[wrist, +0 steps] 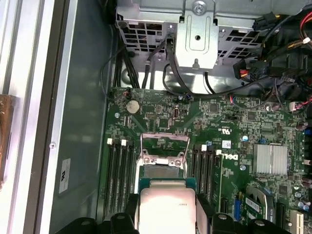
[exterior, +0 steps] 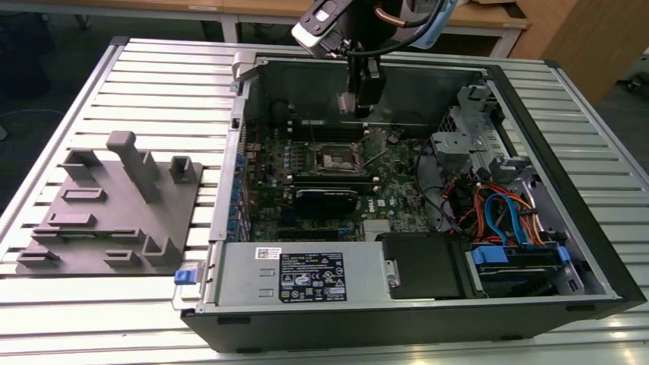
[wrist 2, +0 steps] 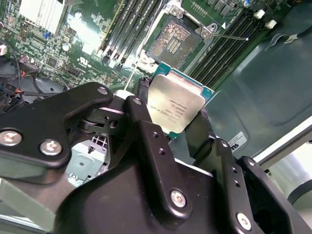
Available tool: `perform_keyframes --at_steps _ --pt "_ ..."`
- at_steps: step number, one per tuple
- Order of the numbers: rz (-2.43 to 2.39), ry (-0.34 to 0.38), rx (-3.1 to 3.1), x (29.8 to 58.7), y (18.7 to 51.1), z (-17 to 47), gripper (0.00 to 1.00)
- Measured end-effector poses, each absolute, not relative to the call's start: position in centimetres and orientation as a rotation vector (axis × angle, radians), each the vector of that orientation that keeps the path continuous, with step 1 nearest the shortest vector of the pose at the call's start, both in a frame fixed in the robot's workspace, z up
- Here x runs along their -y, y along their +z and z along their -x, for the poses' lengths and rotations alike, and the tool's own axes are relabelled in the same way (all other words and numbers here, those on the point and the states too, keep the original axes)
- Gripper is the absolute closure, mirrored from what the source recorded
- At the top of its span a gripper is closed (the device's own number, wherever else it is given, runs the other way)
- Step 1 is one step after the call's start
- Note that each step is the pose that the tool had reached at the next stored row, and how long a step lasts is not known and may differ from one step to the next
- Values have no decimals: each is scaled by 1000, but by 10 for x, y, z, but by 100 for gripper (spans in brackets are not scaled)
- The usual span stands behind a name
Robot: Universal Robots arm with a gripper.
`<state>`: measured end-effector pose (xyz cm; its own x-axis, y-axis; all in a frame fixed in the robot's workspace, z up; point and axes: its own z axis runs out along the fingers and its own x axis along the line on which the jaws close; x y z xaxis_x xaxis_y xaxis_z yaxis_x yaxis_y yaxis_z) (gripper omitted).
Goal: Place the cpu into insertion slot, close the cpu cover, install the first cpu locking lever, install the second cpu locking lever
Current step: 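Place the cpu into insertion slot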
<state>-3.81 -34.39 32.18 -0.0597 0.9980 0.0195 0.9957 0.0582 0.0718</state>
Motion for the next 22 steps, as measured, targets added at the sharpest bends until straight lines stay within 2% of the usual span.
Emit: perform_keyframes --at_steps 22 --pt "-2130 102 -2259 344 317 38 46"
